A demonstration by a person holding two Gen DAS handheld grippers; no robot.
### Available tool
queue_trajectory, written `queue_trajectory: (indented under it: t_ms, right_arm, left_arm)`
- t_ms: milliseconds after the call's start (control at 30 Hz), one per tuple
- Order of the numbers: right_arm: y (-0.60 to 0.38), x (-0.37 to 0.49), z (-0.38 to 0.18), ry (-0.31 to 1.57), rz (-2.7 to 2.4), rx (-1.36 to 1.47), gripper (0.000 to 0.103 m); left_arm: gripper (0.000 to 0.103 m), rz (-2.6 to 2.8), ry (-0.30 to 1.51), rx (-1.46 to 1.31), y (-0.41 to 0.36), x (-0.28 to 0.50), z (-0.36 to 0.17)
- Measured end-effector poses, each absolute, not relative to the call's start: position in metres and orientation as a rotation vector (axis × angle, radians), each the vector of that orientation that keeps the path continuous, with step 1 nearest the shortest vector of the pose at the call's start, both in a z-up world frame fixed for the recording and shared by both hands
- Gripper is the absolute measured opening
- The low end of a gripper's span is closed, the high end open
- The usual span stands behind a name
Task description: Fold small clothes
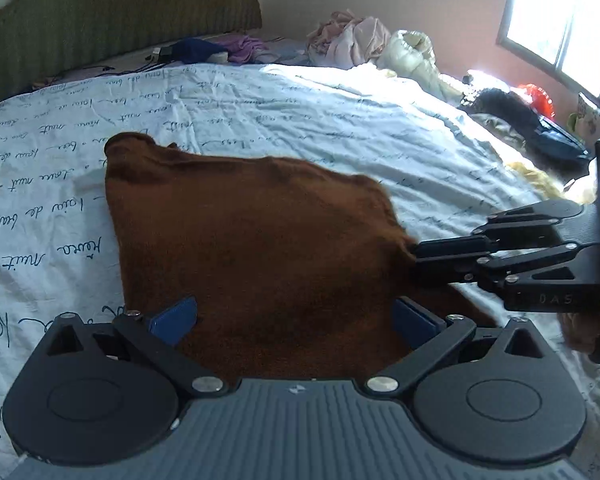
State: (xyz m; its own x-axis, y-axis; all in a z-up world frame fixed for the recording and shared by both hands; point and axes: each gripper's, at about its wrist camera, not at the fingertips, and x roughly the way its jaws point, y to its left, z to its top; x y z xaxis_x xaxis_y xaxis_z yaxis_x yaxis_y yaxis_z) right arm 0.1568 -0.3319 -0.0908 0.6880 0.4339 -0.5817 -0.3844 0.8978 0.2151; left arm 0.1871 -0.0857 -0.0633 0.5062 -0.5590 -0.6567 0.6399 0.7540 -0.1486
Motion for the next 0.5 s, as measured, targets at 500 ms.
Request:
queue_trajectory:
  t_ms: [500]
  right_arm:
    - [-0.349, 0.145, -0.079, 0.594, 0.378, 0.151, 0.033]
  left_arm:
    - [0.103, -0.717, 0.807, 0.011, -0.055, 0.151, -0.078]
